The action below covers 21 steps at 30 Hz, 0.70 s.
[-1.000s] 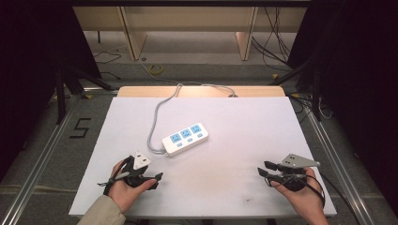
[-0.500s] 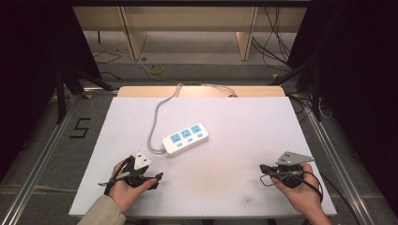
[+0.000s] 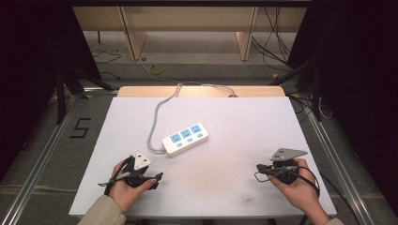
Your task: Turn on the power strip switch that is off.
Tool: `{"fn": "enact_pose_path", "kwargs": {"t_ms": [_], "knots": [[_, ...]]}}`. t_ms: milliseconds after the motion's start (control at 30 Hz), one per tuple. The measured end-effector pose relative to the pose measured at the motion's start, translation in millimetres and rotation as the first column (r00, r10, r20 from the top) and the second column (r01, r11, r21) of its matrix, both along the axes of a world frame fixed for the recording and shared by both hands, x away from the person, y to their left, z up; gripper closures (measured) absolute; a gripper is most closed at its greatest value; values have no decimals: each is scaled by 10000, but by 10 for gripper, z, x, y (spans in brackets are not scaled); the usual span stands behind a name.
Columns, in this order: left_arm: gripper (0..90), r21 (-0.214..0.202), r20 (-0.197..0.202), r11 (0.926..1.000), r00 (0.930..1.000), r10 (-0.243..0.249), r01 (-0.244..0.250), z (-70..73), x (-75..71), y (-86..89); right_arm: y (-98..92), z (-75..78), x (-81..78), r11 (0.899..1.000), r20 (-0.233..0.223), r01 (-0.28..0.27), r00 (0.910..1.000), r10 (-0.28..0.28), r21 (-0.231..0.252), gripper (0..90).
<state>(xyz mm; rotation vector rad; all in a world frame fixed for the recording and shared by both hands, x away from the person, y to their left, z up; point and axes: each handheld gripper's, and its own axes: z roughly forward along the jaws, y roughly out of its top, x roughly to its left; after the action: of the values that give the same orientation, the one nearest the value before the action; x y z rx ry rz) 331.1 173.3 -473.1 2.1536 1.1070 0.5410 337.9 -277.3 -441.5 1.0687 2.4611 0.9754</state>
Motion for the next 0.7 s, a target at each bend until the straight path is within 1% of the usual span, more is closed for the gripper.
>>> {"fn": "enact_pose_path", "kwargs": {"t_ms": [133,267,567,600,700], "knots": [[276,7,-3,10000,10000,2,-2,2,0,1,20,16,25,10000,-106,-45,9999,45,-55,900],[276,13,22,10000,10000,5,-5,-1,1,1,55,46,70,9997,-265,-147,9995,142,-213,900],[277,69,16,10000,10000,-34,34,0,1,1,99,111,132,9987,-408,-287,9988,270,-411,900],[277,83,6,10000,10000,-42,42,2,1,2,107,123,144,9985,-488,-317,9984,295,-446,900],[277,73,18,10000,10000,-45,45,1,1,1,115,135,160,9979,-539,-362,9980,334,-529,900]]}}
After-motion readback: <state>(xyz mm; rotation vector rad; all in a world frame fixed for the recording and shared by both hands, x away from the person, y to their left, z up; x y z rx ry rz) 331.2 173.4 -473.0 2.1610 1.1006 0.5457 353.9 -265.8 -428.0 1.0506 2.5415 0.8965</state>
